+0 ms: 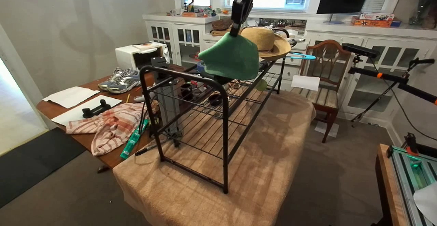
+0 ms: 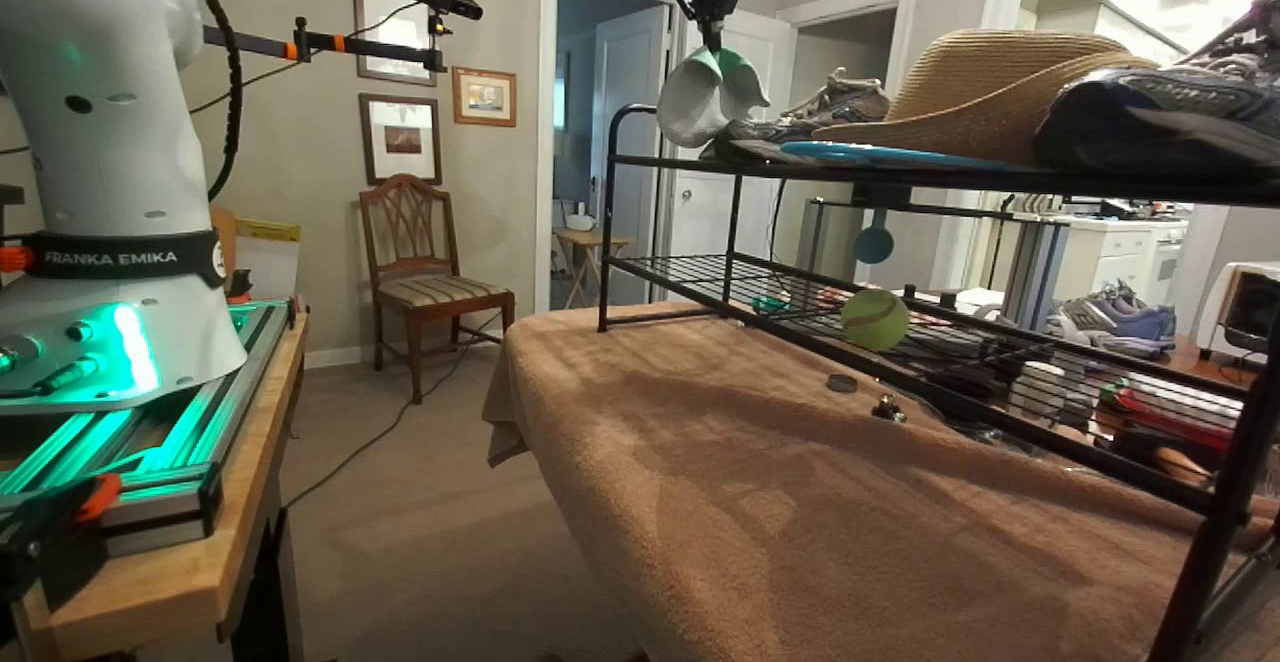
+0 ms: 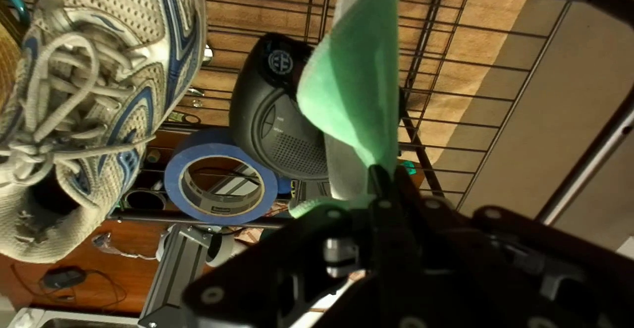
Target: Use the green towel to wipe the sneaker then place it on the bottom shelf of the rack.
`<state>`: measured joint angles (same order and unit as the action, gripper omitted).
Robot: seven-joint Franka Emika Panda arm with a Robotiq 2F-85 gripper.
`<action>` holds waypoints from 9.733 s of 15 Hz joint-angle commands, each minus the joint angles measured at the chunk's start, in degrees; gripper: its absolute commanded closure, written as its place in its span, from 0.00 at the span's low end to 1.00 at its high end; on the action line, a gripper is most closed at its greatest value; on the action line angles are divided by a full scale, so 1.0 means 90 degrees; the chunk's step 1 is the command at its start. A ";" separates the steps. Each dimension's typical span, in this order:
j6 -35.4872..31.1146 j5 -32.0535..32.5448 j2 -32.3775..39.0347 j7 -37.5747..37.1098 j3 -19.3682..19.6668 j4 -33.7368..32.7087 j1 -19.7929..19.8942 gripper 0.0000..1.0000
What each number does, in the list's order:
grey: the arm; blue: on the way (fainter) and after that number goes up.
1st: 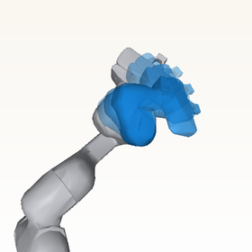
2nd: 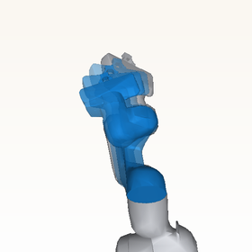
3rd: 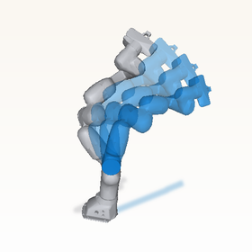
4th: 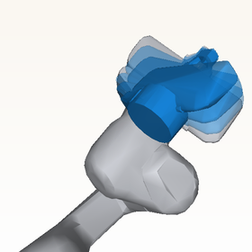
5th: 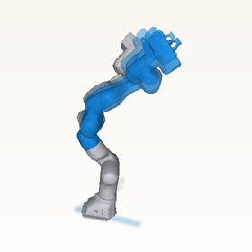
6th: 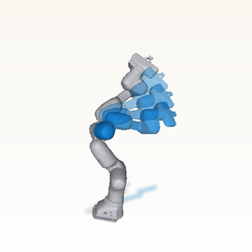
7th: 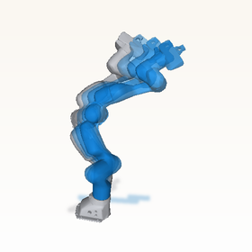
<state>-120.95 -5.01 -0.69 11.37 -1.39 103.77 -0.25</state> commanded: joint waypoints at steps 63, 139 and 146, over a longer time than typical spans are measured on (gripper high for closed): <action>-0.0891 -0.0179 0.0721 0.0521 0.0672 0.0736 0.0905 0.99; -0.5967 0.1096 0.0776 -0.0519 0.1555 0.1530 0.0365 0.99; -0.4968 0.2152 0.0581 -0.1323 0.1716 0.1600 0.0146 0.99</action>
<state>-169.63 12.74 6.12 1.21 14.42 116.96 2.56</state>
